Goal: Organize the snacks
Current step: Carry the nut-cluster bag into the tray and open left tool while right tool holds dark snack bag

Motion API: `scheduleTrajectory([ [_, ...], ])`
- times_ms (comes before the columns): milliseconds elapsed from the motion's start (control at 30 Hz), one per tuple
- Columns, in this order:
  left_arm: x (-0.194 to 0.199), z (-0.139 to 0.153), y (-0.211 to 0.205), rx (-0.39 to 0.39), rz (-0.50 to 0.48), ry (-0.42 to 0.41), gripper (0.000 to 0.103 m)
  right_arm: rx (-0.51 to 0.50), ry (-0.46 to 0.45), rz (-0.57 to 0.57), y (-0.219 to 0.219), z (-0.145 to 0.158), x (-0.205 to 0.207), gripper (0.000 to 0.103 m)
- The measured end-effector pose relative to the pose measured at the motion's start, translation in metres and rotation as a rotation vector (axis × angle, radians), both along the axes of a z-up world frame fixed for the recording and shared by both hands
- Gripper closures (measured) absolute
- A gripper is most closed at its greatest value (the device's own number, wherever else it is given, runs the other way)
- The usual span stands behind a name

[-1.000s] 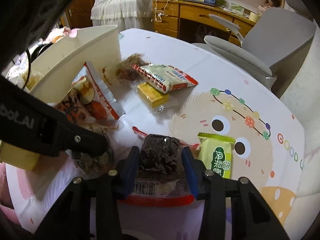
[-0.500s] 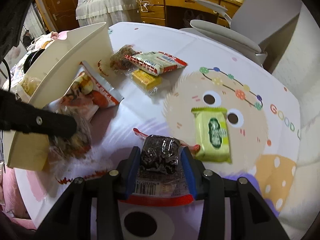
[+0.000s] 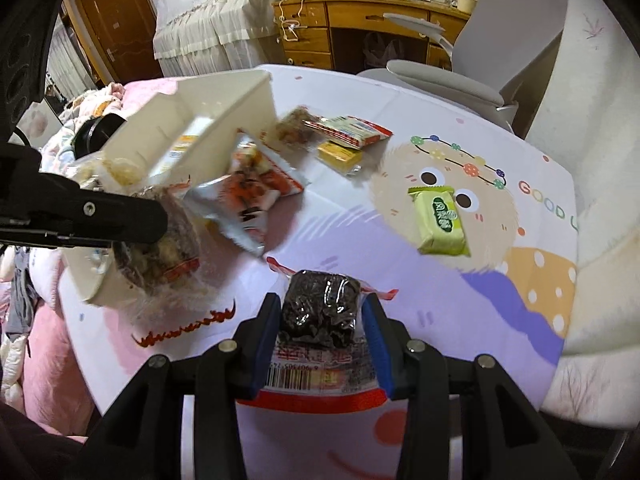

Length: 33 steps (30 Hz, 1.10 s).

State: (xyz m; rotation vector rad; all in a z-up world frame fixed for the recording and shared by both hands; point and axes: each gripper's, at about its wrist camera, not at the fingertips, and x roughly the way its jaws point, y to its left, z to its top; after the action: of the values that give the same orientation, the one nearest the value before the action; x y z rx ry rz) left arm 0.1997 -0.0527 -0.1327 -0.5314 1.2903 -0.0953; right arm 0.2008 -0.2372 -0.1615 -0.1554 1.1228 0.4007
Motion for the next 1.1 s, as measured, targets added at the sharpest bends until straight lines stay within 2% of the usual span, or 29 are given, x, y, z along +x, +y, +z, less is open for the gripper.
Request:
scheduleTrajectory([
  [333,-0.056,0.039,0.037,-0.010,0.022,-0.188,0.068,0.069,-0.047,-0.028,0.016,0.029,-0.052,0.060],
  [533,-0.078,0.051,0.065,0.010,0.050,-0.233,0.068,0.109,-0.063,-0.024,0.030,0.039,-0.070,0.060],
  [767,-0.082,0.060,0.093,0.015,0.047,-0.264,0.068,0.162,-0.085,0.008,0.055,0.052,-0.084,0.060],
  [900,-0.071,0.071,0.116,0.018,0.010,-0.290,0.068,0.177,-0.103,0.015,0.072,0.059,-0.085,0.060],
  [1000,-0.063,0.082,0.131,0.022,-0.029,-0.323,0.068,0.185,-0.123,-0.023,0.084,0.064,-0.083,0.060],
  [1100,-0.054,0.089,0.146,0.018,-0.069,-0.341,0.068,0.194,-0.144,-0.056,0.098,0.068,-0.080,0.070],
])
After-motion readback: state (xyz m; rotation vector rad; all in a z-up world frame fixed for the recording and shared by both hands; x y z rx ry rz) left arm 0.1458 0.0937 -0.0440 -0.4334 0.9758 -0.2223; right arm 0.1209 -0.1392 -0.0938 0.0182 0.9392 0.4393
